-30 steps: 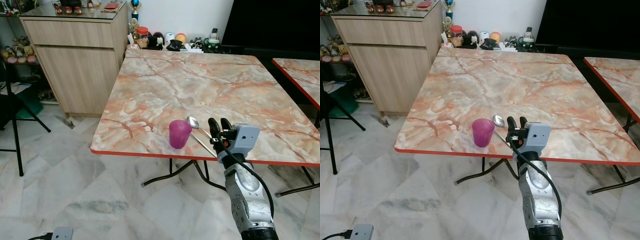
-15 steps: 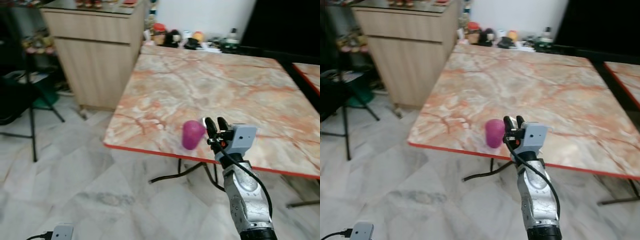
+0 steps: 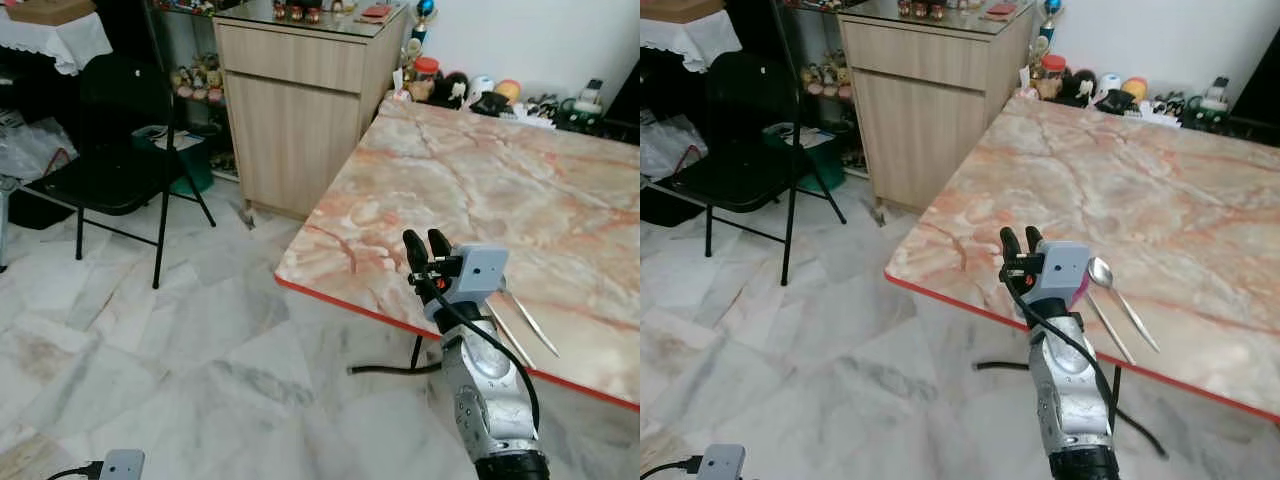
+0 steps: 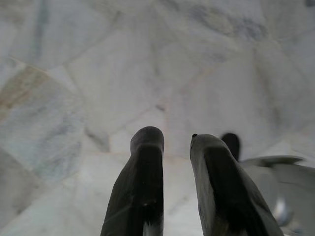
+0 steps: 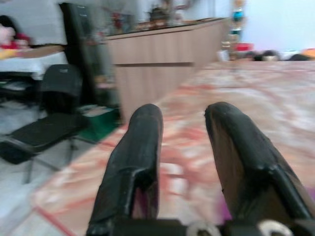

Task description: Setting the table

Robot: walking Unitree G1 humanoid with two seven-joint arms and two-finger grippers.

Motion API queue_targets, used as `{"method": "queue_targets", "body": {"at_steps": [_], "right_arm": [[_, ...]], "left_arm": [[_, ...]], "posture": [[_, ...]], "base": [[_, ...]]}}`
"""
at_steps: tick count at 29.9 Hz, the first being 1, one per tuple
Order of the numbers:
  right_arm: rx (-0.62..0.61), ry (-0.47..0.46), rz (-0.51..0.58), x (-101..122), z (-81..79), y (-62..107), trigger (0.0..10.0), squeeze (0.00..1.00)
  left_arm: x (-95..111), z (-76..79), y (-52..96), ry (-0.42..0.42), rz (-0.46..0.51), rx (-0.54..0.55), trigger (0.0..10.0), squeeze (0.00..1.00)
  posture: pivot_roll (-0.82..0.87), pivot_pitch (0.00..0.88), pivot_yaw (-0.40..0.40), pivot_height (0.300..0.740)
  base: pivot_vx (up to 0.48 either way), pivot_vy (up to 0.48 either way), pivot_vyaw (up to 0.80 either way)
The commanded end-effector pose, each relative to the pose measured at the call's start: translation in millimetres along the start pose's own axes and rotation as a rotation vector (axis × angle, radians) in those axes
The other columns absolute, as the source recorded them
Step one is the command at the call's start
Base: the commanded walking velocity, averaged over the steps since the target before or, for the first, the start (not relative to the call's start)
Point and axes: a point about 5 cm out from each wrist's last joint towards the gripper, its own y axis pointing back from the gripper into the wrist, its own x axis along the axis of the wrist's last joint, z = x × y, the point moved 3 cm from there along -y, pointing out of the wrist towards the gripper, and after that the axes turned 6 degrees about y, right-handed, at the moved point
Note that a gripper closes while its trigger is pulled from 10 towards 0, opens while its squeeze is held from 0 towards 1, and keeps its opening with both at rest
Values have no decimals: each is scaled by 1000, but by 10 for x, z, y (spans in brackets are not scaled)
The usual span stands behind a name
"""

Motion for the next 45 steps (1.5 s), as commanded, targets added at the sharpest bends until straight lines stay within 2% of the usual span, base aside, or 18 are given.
{"method": "queue_targets", "body": {"at_steps": [1,7,13,15,17,20,23,30,37,45], "right_arm": [[10,-3,-10,-2,-25,-17,10000,0],[-11,51,-74,-20,50,-73,10000,0],[57,154,-224,-71,27,-110,10000,0],[66,161,-264,-72,38,-130,10000,0],[102,223,-299,-16,52,-184,10000,0],[122,208,-337,1,55,-212,10000,0],[134,260,-353,36,81,-233,10000,0],[190,303,-429,21,75,-197,10000,0],[142,305,-473,11,190,-206,10000,0],[164,315,-505,-30,185,-180,10000,0]], "left_arm": [[-56,-33,21,12,-15,8,10000,0],[-63,-29,23,13,-17,7,10000,0],[-74,-19,25,12,-19,2,10000,0],[-74,-16,25,12,-20,1,10000,0],[-77,-12,25,12,-21,-1,10000,0],[-82,-4,25,12,-21,-2,10000,0],[-89,-2,27,12,-23,-3,10000,0],[-106,6,32,10,-26,-7,10000,0],[-98,29,26,8,-25,-13,10000,0],[-107,37,27,8,-28,-16,10000,0]], "posture": [[117,108,-32,740],[115,109,-33,740],[111,111,-32,740],[111,111,-32,740],[107,110,-34,740],[106,107,-35,740],[108,101,-38,740],[101,97,-37,740],[101,97,-42,740],[100,105,-42,740]], "base": [[0,0,0],[0,0,0],[0,0,0],[0,0,0],[0,0,0],[0,0,0],[0,0,0],[0,0,0],[0,0,0],[0,0,0]]}}
